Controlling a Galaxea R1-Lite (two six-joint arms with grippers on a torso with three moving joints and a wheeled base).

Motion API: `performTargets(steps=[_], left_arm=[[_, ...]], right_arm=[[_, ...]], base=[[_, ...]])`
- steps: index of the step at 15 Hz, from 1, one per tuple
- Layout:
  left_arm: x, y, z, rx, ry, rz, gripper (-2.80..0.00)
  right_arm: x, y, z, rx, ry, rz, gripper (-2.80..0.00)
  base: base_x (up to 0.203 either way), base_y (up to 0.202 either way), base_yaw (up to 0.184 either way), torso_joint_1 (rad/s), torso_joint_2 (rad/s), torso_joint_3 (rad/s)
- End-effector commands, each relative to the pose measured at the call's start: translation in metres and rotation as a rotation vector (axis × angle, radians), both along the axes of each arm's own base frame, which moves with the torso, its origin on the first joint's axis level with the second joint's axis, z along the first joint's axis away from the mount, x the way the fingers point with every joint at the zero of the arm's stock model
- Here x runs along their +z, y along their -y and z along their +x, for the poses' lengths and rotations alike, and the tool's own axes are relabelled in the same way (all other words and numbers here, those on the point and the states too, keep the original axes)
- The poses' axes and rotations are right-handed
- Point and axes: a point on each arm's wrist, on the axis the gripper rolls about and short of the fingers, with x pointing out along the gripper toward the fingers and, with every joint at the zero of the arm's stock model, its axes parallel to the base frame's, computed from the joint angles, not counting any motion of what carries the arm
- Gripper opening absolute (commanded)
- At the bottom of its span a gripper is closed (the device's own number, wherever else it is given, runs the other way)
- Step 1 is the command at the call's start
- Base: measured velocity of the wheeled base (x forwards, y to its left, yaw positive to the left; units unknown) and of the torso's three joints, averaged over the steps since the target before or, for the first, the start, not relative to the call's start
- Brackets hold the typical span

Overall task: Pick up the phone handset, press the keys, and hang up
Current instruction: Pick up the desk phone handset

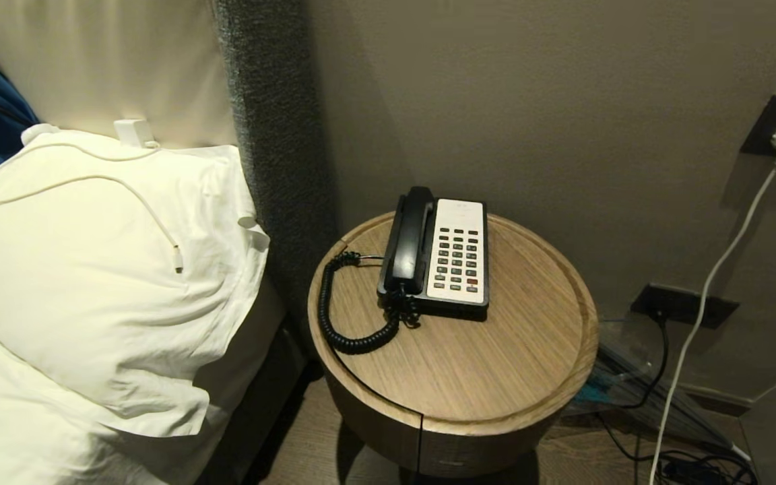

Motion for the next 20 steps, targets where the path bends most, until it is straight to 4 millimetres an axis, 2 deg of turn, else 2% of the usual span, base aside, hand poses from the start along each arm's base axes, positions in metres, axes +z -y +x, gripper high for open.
performTargets(steps=[1, 15, 20], left_arm=[[0.0001, 0.0, 0.0001, -0.001, 0.0, 0.0, -2.8], [0.0001, 0.0, 0.0001, 0.0, 0.0, 0.0, -2.8], [-0.0001, 0.0, 0.0002, -0.001, -0.001, 0.001, -2.8]], right_arm=[[-0.0001, 0.0, -0.0003, 0.0, 0.003, 0.0, -2.8], [-0.0001, 0.0, -0.0002, 0.0, 0.001, 0.0, -2.8], [-0.0001, 0.0, -0.0002, 0.0, 0.001, 0.0, -2.8]], base=[[0.0, 0.0, 0.0, -0.002, 0.0, -0.193], [0.0, 0.0, 0.0, 0.002, 0.0, -0.197], [0.0, 0.0, 0.0, 0.001, 0.0, -0.038]])
